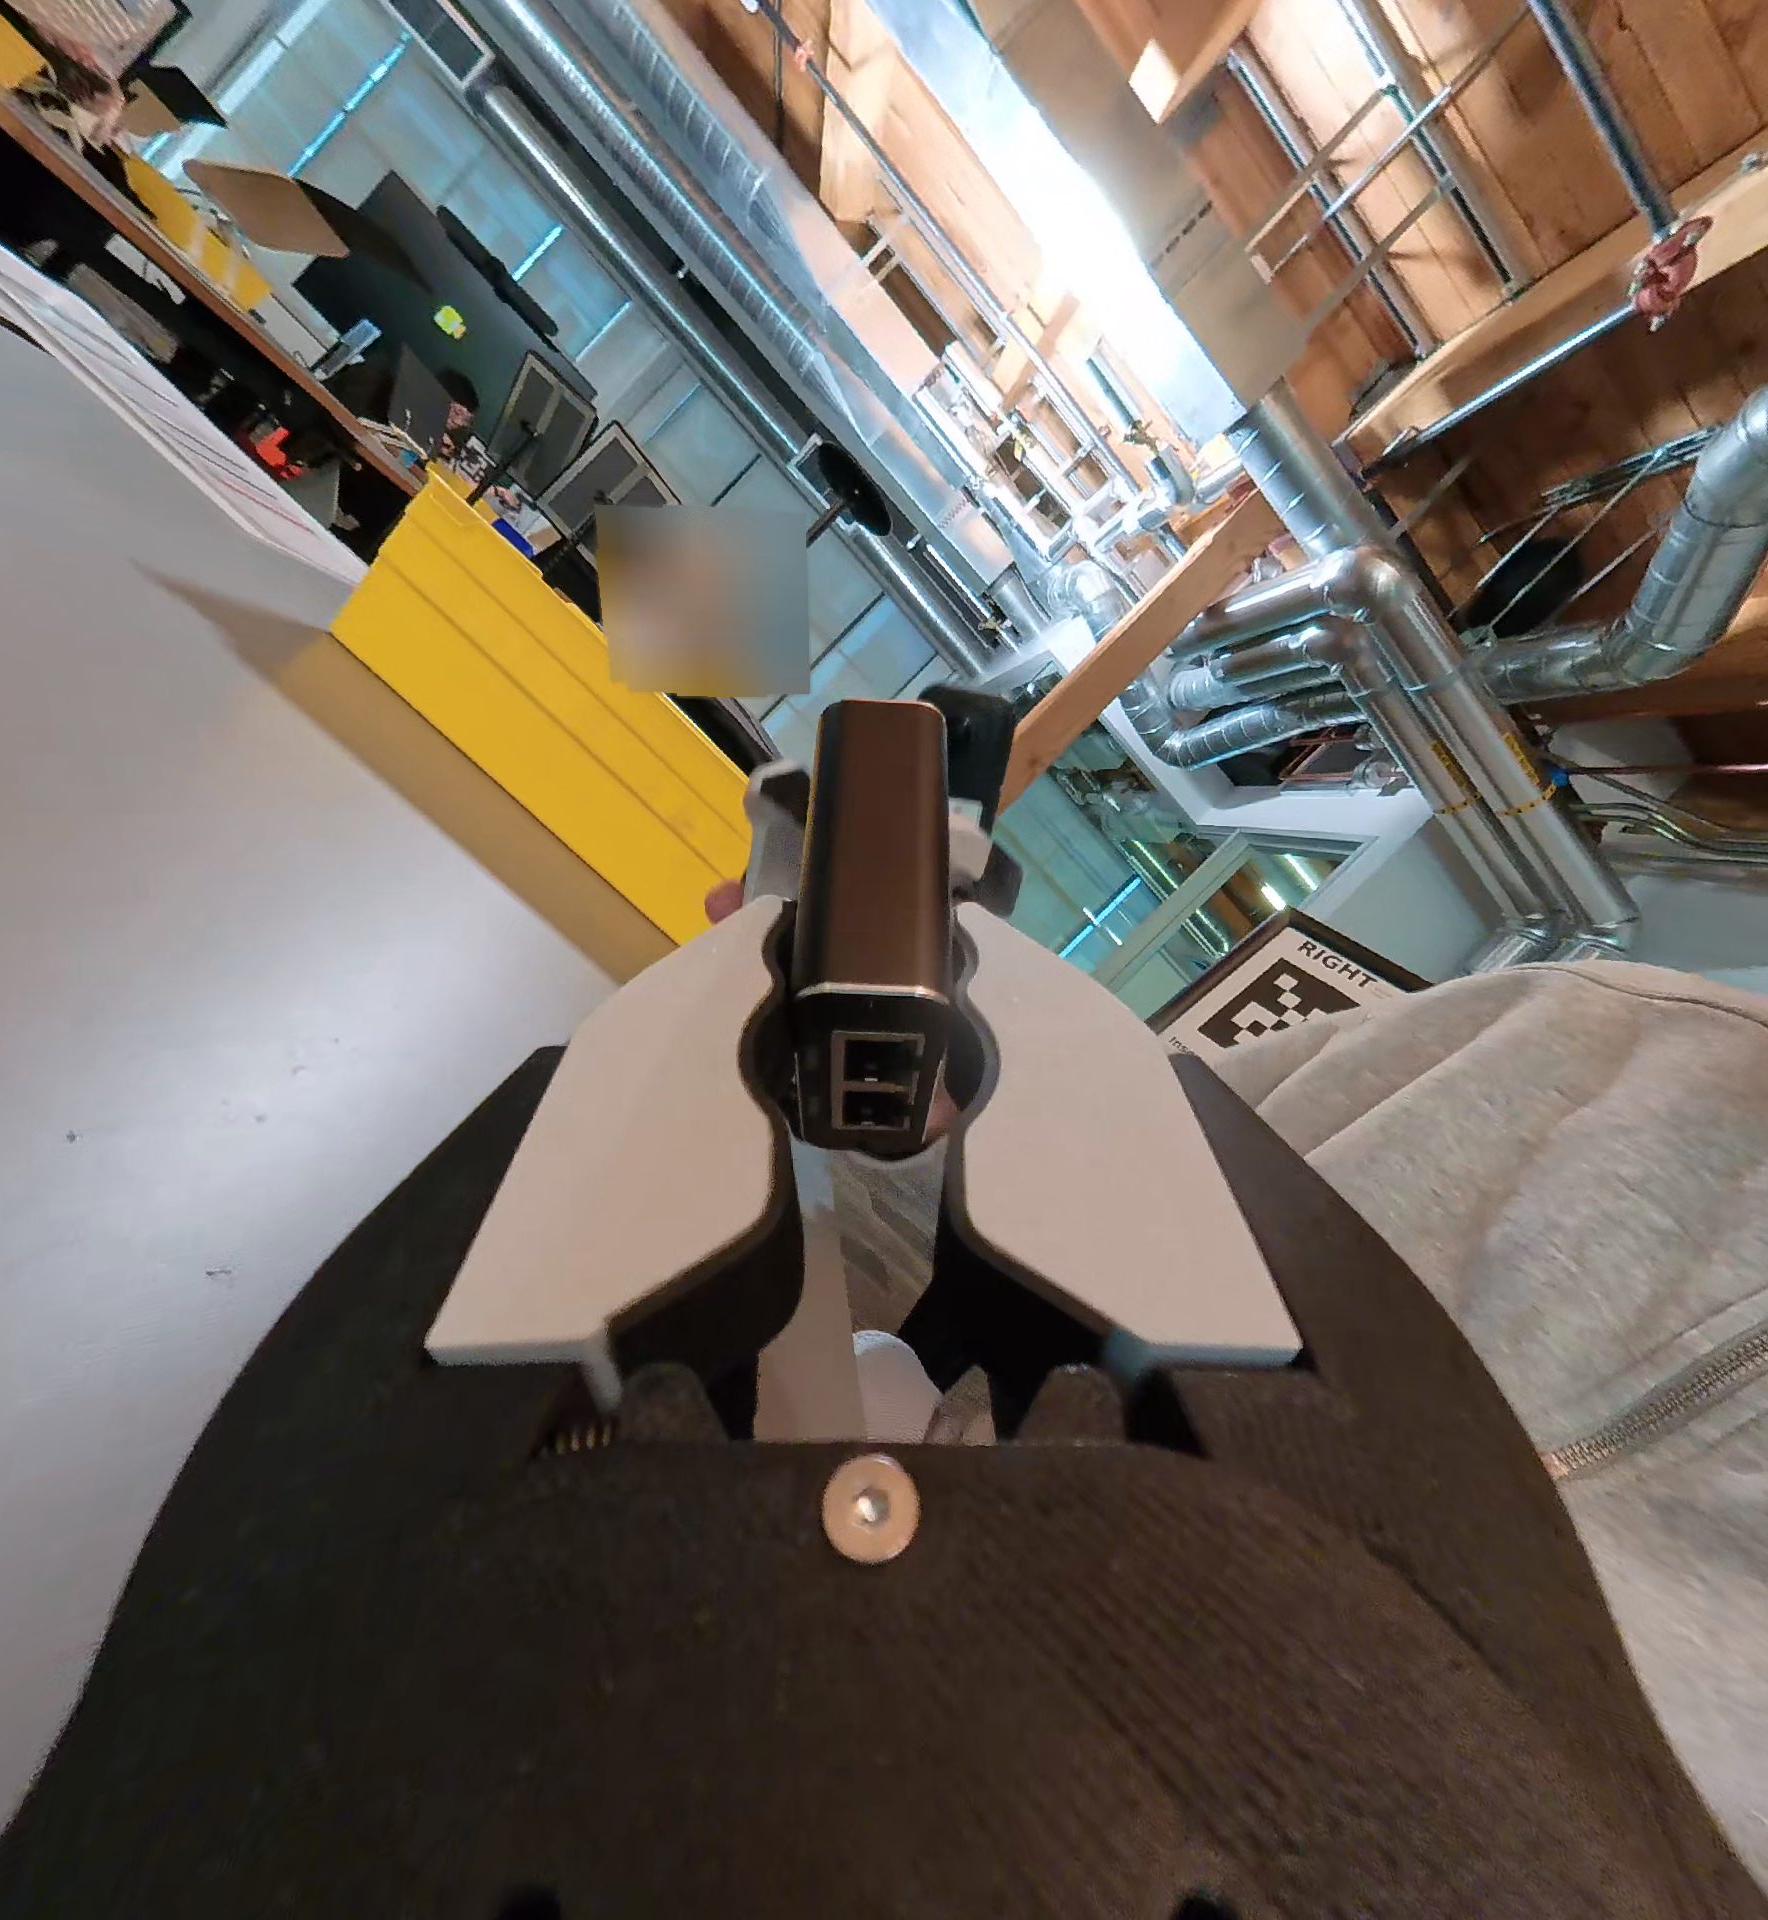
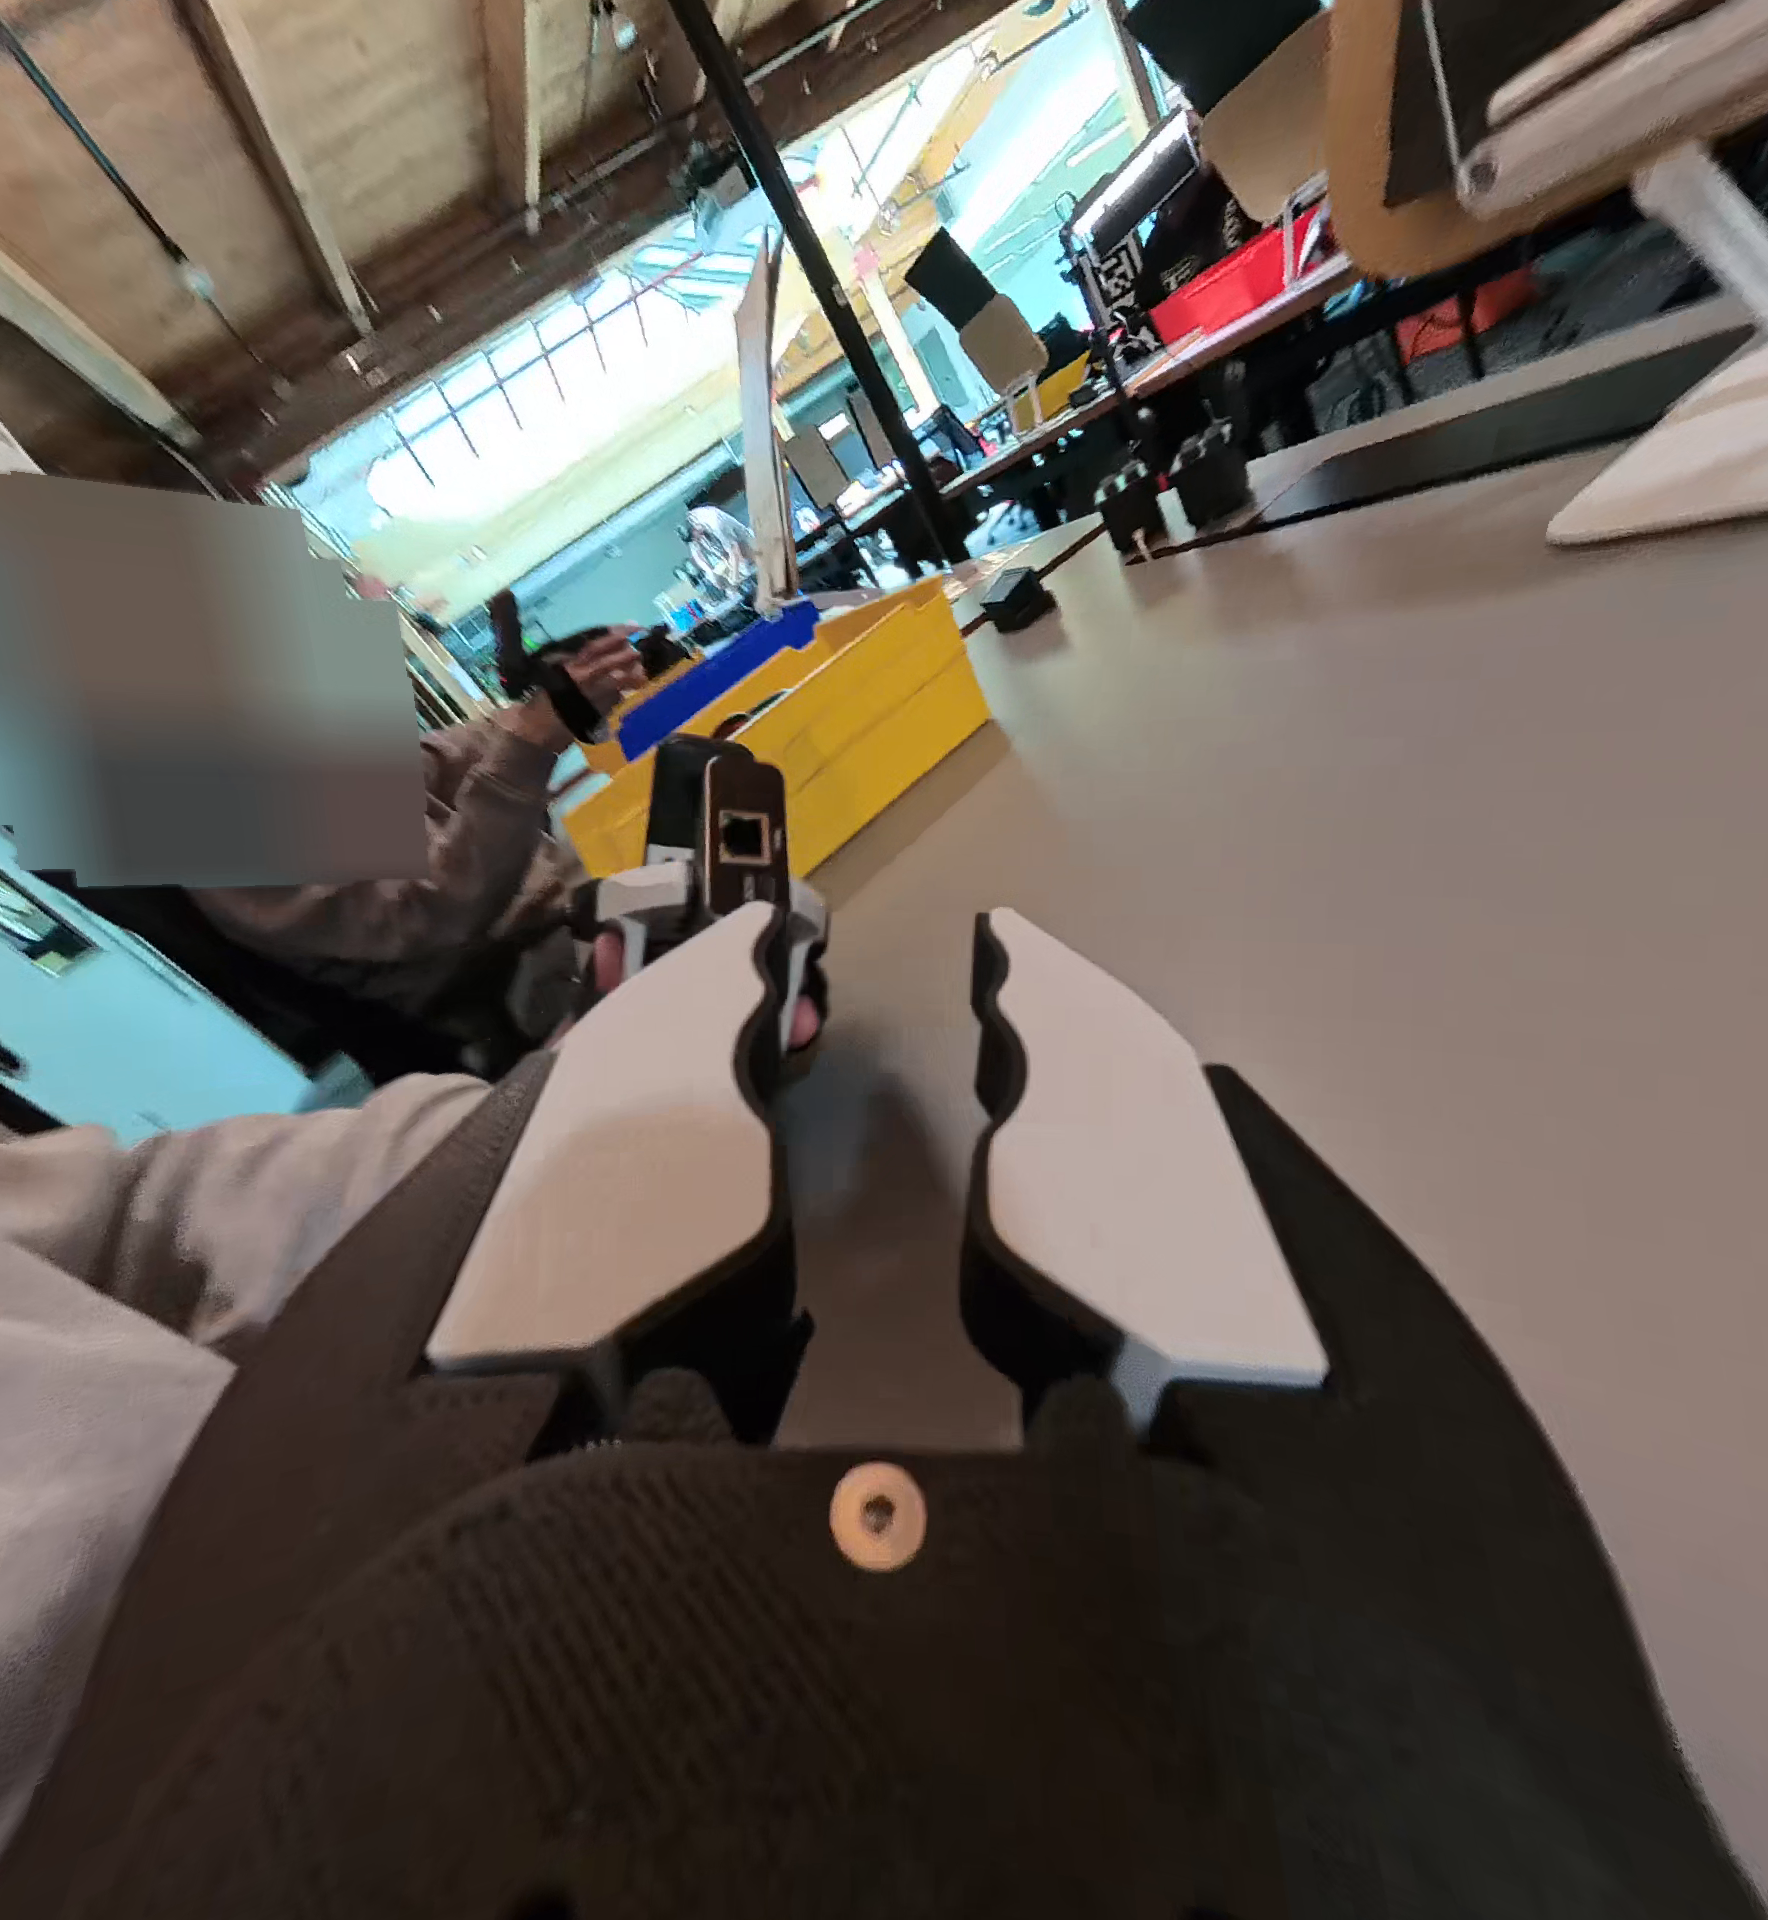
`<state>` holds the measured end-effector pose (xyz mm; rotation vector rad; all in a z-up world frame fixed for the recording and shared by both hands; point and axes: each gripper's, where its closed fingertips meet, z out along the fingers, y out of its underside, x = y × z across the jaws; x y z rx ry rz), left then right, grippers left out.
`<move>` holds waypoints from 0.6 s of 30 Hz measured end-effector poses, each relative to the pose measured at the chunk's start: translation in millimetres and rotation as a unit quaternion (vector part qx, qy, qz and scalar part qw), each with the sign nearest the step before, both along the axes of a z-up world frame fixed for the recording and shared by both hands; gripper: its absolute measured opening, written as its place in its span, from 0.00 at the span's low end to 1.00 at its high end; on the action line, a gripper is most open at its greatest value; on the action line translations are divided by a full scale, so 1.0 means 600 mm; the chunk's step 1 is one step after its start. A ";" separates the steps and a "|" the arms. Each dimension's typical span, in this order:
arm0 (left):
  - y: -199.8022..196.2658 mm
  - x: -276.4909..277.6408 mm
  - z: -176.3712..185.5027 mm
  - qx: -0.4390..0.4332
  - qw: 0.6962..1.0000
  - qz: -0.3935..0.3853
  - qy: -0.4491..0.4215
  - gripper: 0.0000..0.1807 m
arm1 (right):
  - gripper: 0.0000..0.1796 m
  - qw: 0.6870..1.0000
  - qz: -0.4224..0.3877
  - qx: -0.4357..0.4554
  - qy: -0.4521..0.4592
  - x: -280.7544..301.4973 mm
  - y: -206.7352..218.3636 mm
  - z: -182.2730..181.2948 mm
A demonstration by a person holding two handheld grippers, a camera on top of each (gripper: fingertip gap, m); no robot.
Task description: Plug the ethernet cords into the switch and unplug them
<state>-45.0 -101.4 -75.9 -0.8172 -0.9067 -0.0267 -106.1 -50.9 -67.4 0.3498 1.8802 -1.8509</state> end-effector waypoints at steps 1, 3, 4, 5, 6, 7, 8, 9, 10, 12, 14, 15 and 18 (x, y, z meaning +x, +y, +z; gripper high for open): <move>0.001 0.000 0.000 0.003 1.000 -0.004 -0.001 0.13 | 0.19 1.000 0.002 -0.001 0.026 0.000 -0.011 0.014; -0.002 0.000 0.000 0.012 1.000 -0.005 -0.002 0.13 | 0.18 0.997 0.014 -0.021 0.067 0.010 -0.043 0.065; -0.005 0.000 -0.001 0.020 1.000 -0.006 -0.004 0.12 | 0.18 0.996 0.026 -0.042 0.069 0.022 -0.061 0.103; -0.008 0.000 -0.001 0.027 1.000 -0.007 -0.006 0.13 | 0.18 0.995 0.048 -0.070 0.059 0.041 -0.080 0.148; -0.011 -0.001 -0.001 0.031 0.999 -0.007 -0.007 0.12 | 0.18 0.991 0.076 -0.101 0.048 0.065 -0.098 0.195; -0.012 -0.001 -0.001 0.034 0.999 -0.009 -0.008 0.12 | 0.18 0.985 0.107 -0.125 0.044 0.093 -0.118 0.237; -0.012 -0.001 -0.001 0.036 0.999 -0.012 -0.009 0.12 | 0.18 0.979 0.137 -0.141 0.048 0.123 -0.140 0.271; -0.011 -0.001 -0.002 0.036 0.999 -0.015 -0.010 0.13 | 0.17 0.973 0.169 -0.146 0.061 0.155 -0.165 0.296; -0.009 -0.001 -0.003 0.035 0.999 -0.018 -0.011 0.13 | 0.17 0.966 0.200 -0.141 0.080 0.186 -0.195 0.309; -0.007 -0.001 -0.003 0.034 0.999 -0.022 -0.012 0.13 | 0.17 0.953 0.255 -0.094 0.138 0.240 -0.269 0.299; -0.008 -0.001 -0.003 0.037 0.999 -0.022 -0.013 0.12 | 0.15 0.938 0.293 -0.004 0.184 0.270 -0.356 0.253; -0.009 -0.001 -0.003 0.039 0.999 -0.022 -0.013 0.13 | 0.16 0.931 0.307 0.040 0.194 0.278 -0.399 0.230; -0.012 -0.001 -0.004 0.041 0.999 -0.020 -0.014 0.12 | 0.18 0.917 0.281 0.123 0.254 0.265 -0.524 0.184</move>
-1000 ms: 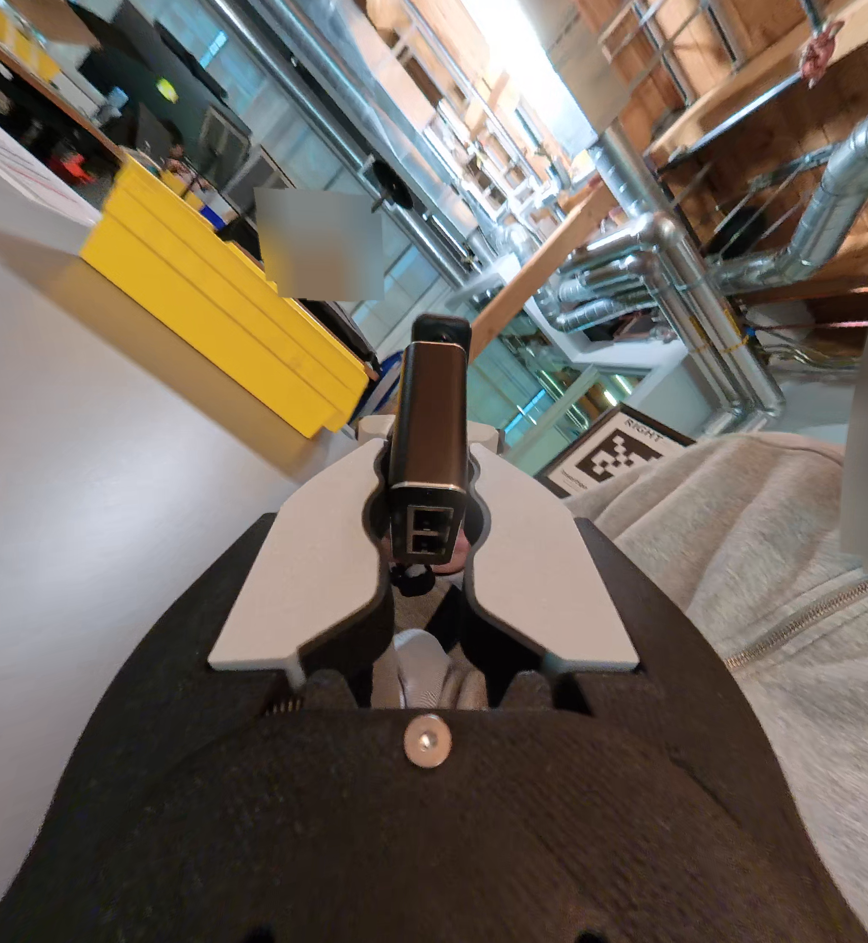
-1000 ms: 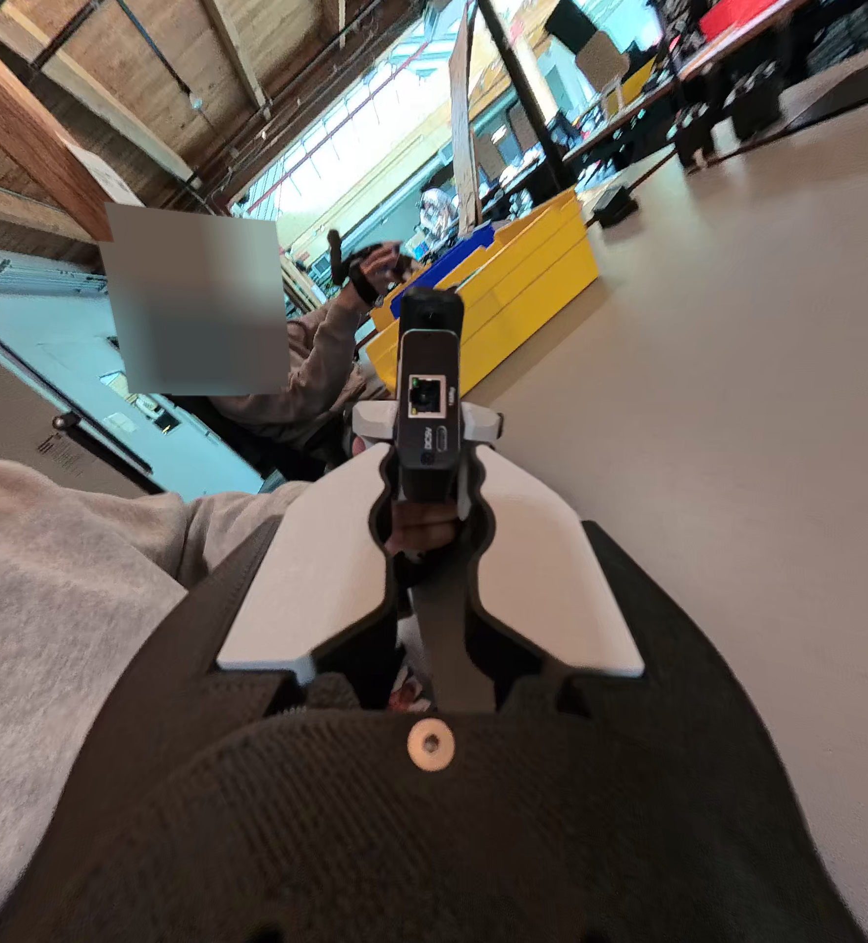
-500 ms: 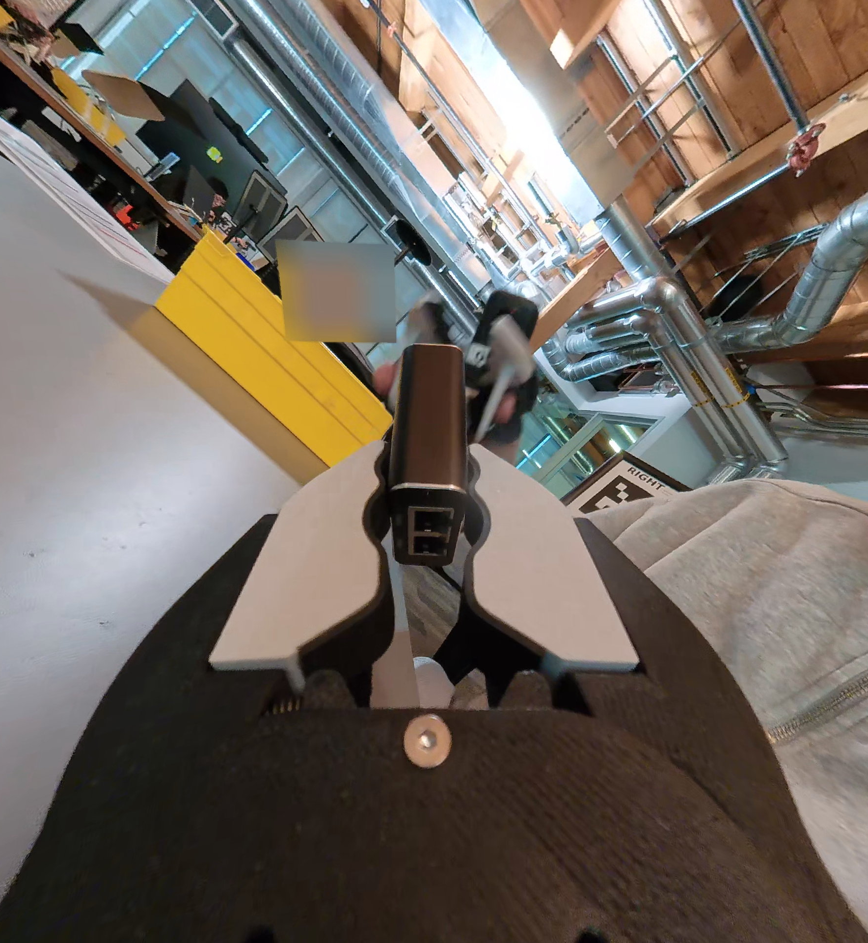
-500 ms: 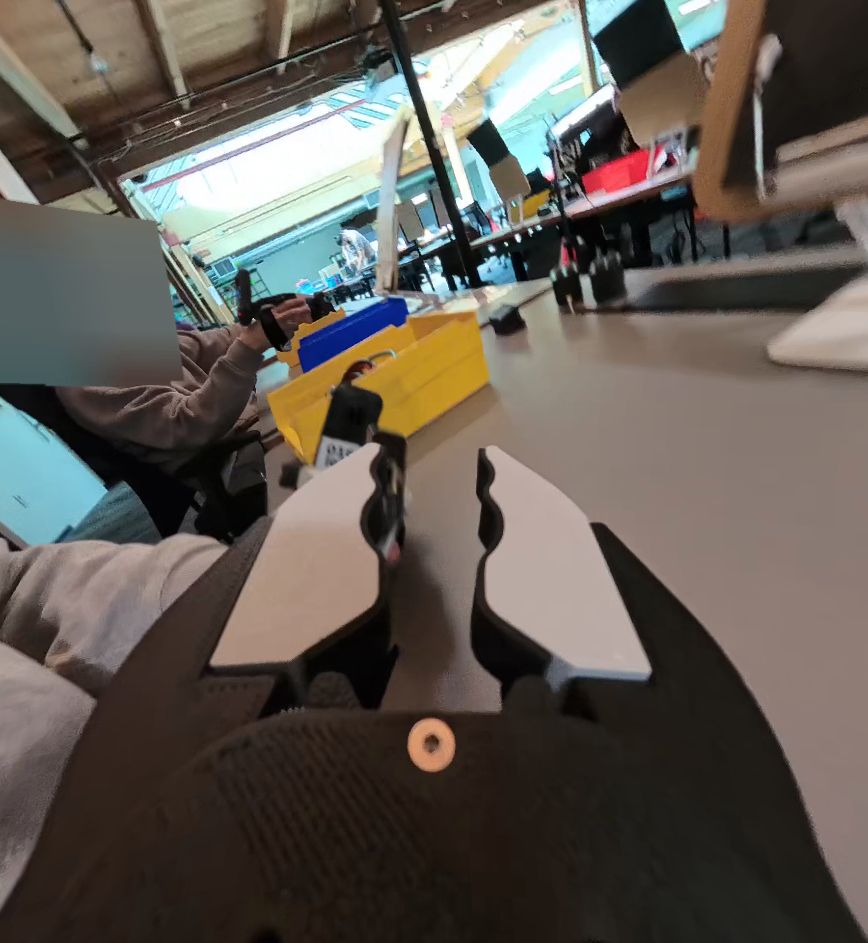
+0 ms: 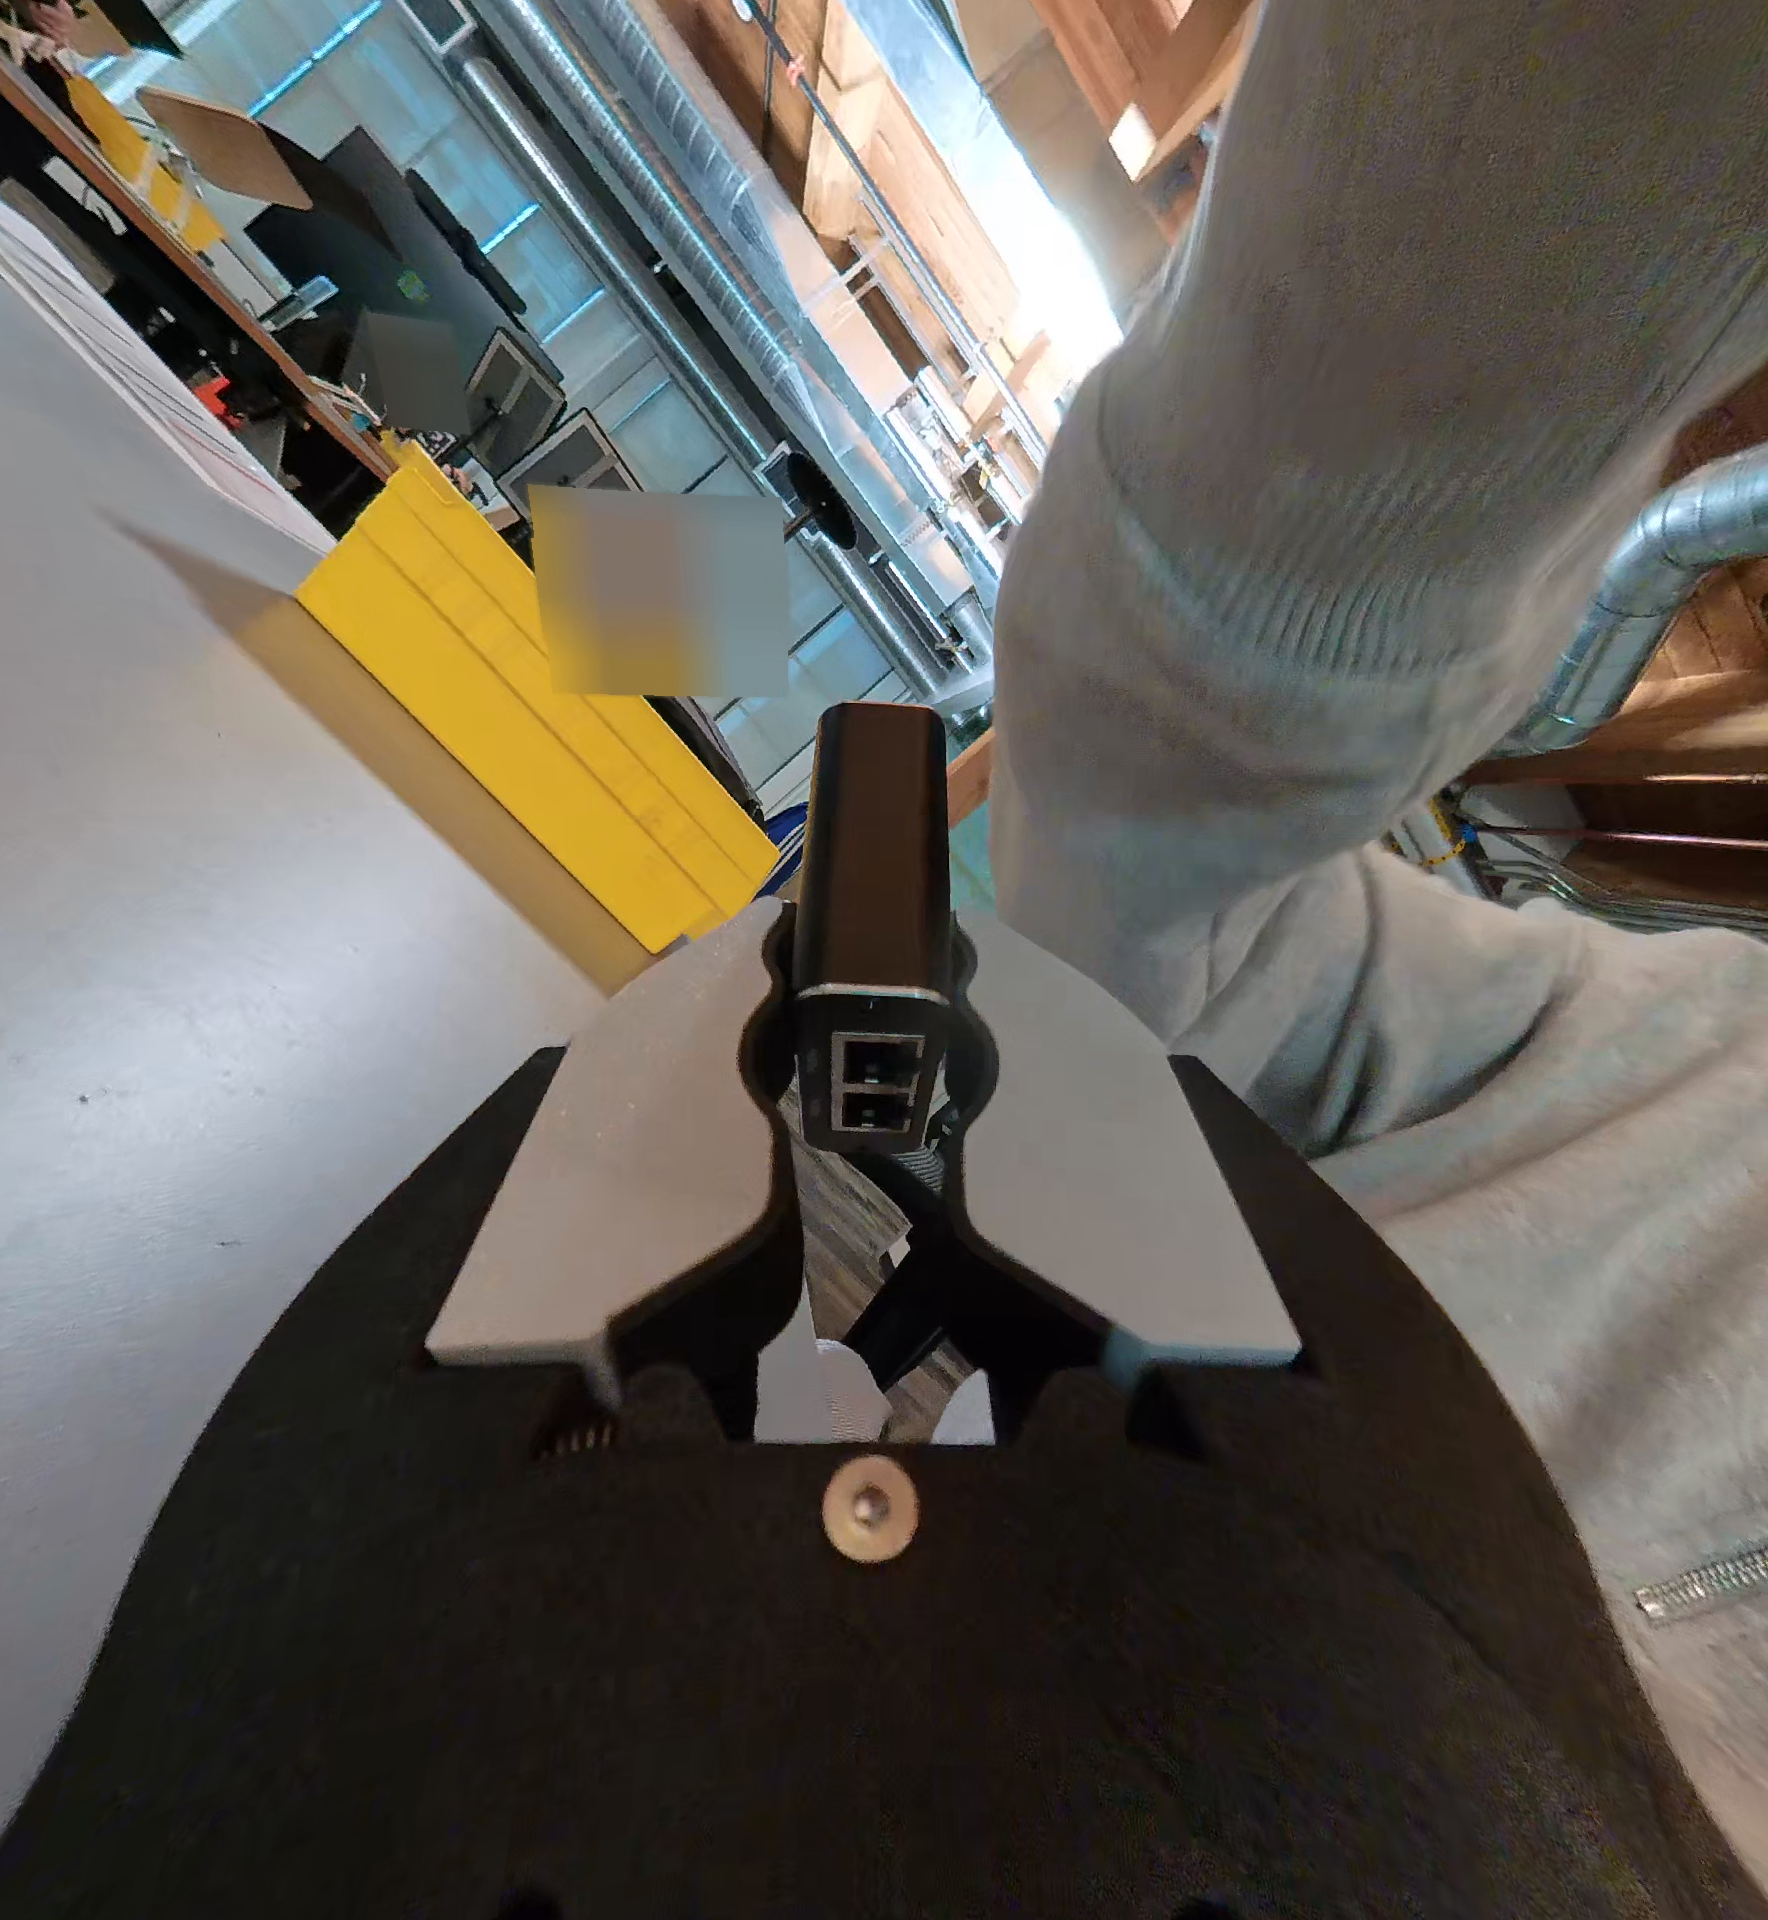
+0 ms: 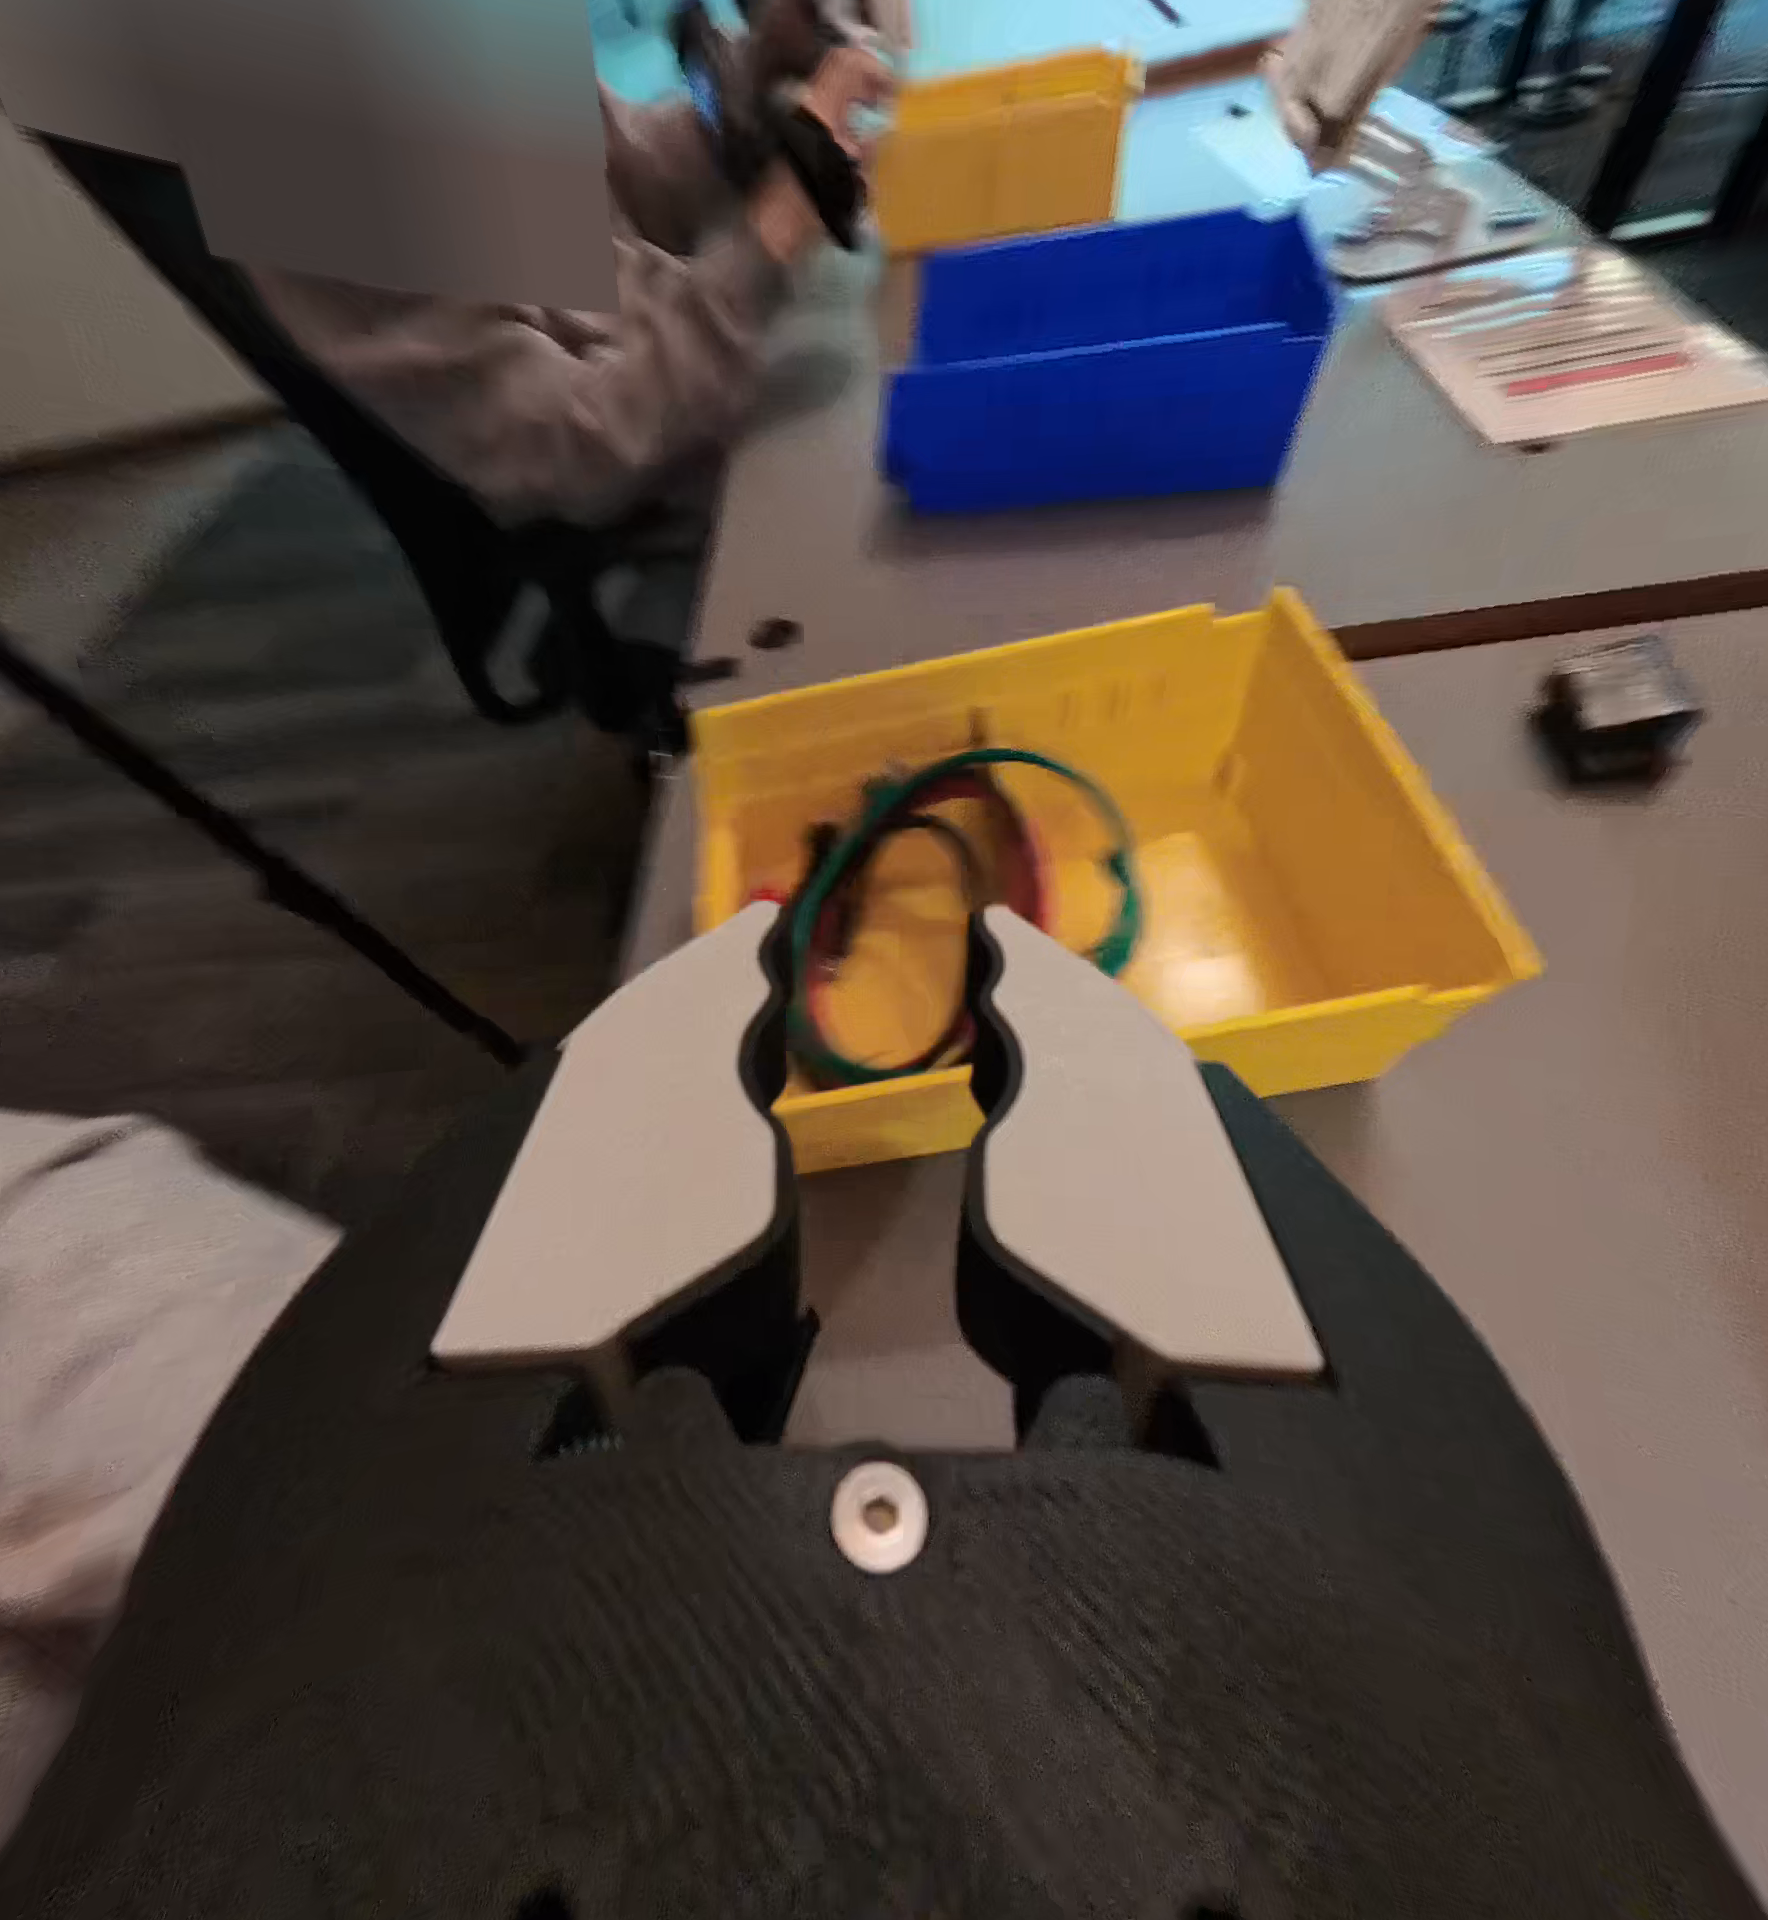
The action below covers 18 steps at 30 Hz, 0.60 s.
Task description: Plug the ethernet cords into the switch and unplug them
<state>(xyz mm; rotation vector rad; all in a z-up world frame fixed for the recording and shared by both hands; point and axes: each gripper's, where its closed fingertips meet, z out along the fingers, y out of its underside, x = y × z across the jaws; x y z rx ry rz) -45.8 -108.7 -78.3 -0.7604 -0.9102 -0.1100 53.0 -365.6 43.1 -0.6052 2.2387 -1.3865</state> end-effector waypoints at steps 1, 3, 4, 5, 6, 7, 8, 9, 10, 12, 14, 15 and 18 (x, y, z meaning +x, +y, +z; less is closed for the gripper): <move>-0.001 0.000 0.000 0.000 1.000 0.002 -0.001 0.12 | 0.17 0.999 -0.015 -0.017 0.030 -0.008 -0.039 -0.001; -0.001 -0.001 -0.002 -0.002 1.000 0.004 -0.004 0.13 | 0.15 0.996 -0.034 -0.023 0.077 -0.015 -0.102 -0.018; 0.000 -0.001 -0.002 -0.003 1.000 0.003 -0.004 0.13 | 0.16 0.996 -0.034 0.004 0.087 -0.012 -0.126 -0.041; 0.001 -0.001 -0.002 -0.004 1.000 0.000 -0.004 0.13 | 0.19 0.994 -0.032 0.043 0.093 -0.006 -0.144 -0.070; 0.003 -0.001 -0.002 -0.005 1.000 -0.002 -0.004 0.13 | 0.21 0.991 -0.031 0.083 0.099 -0.001 -0.158 -0.102; 0.003 -0.001 -0.002 -0.004 1.000 -0.004 -0.004 0.13 | 0.23 0.987 -0.033 0.115 0.110 0.002 -0.168 -0.132; 0.004 -0.001 -0.002 -0.004 1.000 -0.006 -0.005 0.13 | 0.22 0.982 -0.037 0.130 0.129 0.002 -0.177 -0.157; 0.004 -0.001 -0.002 -0.004 1.000 -0.007 -0.005 0.13 | 0.21 0.978 -0.043 0.134 0.155 0.000 -0.185 -0.179; 0.005 0.000 -0.002 -0.004 1.000 -0.008 -0.005 0.13 | 0.20 0.971 -0.050 0.138 0.186 -0.006 -0.192 -0.198; 0.006 0.000 -0.003 -0.005 1.000 -0.012 -0.006 0.13 | 0.21 0.956 -0.059 0.158 0.240 -0.018 -0.199 -0.232; 0.008 0.000 -0.003 -0.005 1.000 -0.016 -0.007 0.13 | 0.26 0.944 -0.052 0.171 0.276 -0.021 -0.201 -0.244; 0.009 0.000 -0.004 -0.006 1.000 -0.017 -0.007 0.13 | 0.23 0.941 -0.043 0.180 0.282 -0.017 -0.199 -0.245; 0.009 -0.001 -0.004 -0.006 1.000 -0.018 -0.009 0.13 | 0.16 0.938 -0.022 0.207 0.276 -0.001 -0.188 -0.248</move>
